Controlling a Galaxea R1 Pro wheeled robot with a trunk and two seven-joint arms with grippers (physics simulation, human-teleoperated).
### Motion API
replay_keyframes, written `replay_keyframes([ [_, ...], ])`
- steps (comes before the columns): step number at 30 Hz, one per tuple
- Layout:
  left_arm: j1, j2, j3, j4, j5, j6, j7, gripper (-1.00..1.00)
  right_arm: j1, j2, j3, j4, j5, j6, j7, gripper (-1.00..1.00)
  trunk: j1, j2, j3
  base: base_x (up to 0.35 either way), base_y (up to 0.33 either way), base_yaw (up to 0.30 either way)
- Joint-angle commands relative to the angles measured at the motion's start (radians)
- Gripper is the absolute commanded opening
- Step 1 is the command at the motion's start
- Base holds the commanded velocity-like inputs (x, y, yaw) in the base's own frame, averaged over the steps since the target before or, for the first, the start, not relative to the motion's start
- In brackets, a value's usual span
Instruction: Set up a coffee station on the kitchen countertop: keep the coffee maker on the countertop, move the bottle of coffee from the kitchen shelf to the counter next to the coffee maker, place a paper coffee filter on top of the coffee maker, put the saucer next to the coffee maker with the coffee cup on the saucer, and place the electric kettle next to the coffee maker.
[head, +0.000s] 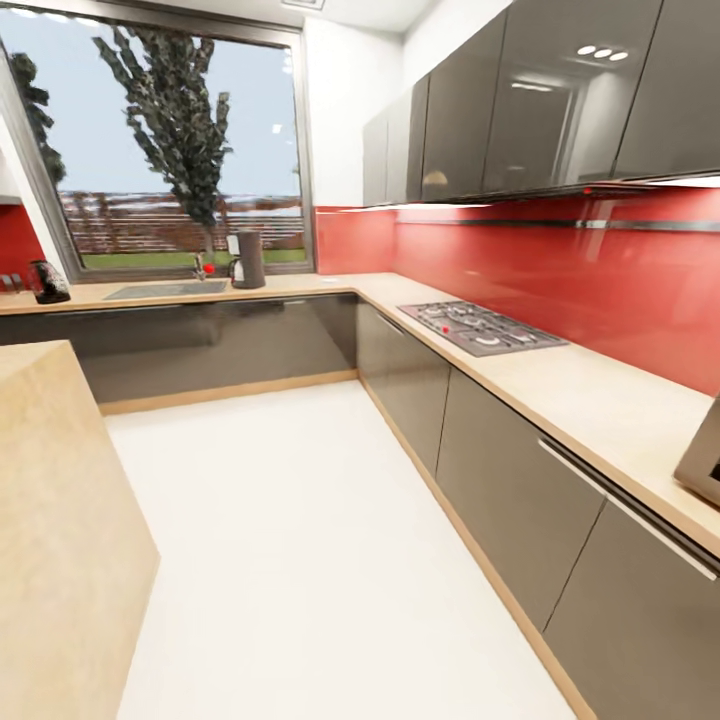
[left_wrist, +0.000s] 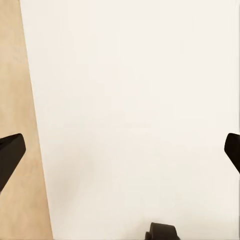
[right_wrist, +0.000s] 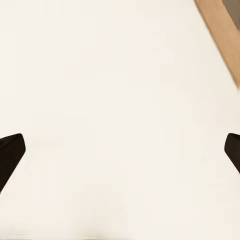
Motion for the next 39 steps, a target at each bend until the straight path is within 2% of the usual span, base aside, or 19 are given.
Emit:
replay_keyframes([
  [1, 0.0, 0.0, 0.002, 0.001, 0.0, -0.003, 0.0, 1.0, 0.0, 0.0, 0.0, -0.001, 0.001, -0.001, 0.0, 1.0, 0.001, 0.0, -0.001, 0.337, -0.076, 0.0],
  [15, -0.001, 0.0, 0.002, 0.001, 0.0, -0.003, 0.0, 1.0, 0.0, 0.001, 0.0, -0.001, 0.001, -0.001, -0.001, 1.0, 0.001, 0.0, -0.001, 0.337, -0.02, 0.006],
  [30, -0.001, 0.0, 0.002, 0.001, 0.0, -0.003, 0.0, 1.0, 0.0, 0.001, 0.0, -0.001, 0.0, -0.001, 0.0, 1.0, 0.001, 0.0, -0.001, 0.337, 0.0, 0.239],
  [39, -0.001, 0.0, 0.002, 0.001, -0.001, -0.003, 0.0, 1.0, 0.0, 0.001, 0.0, -0.001, 0.0, -0.001, 0.0, 1.0, 0.001, 0.0, -0.001, 0.337, 0.0, 0.042],
])
